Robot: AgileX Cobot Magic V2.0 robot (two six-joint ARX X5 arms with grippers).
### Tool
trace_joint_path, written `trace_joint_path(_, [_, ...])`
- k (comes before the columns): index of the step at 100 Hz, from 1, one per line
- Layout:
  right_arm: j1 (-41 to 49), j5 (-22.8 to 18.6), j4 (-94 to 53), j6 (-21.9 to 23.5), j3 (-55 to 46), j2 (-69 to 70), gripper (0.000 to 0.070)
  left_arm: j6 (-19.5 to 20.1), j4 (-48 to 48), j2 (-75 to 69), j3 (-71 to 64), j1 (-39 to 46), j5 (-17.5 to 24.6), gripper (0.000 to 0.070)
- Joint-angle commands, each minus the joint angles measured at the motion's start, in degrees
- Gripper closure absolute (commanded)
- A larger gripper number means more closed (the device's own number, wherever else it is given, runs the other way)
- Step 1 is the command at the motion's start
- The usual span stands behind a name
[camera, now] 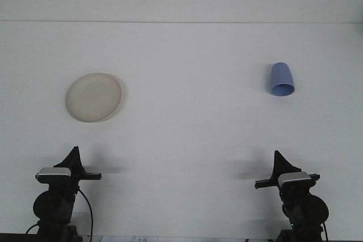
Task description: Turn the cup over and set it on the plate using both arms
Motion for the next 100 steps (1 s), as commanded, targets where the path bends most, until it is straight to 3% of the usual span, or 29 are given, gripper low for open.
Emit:
trace_joint_path(1, [0.0, 0.0, 0.6, 0.2, -0.1, -0.1, 0.0695, 0.3, 0.7, -0.1, -1.1, -0.1, 0.0, 0.0685])
trace_joint_path(100, [0.0, 0.0, 0.8, 1.0, -0.1, -0.1, 0.0696, 0.3, 0.7, -0.1, -1.1, -0.1, 0.0, 0.0685])
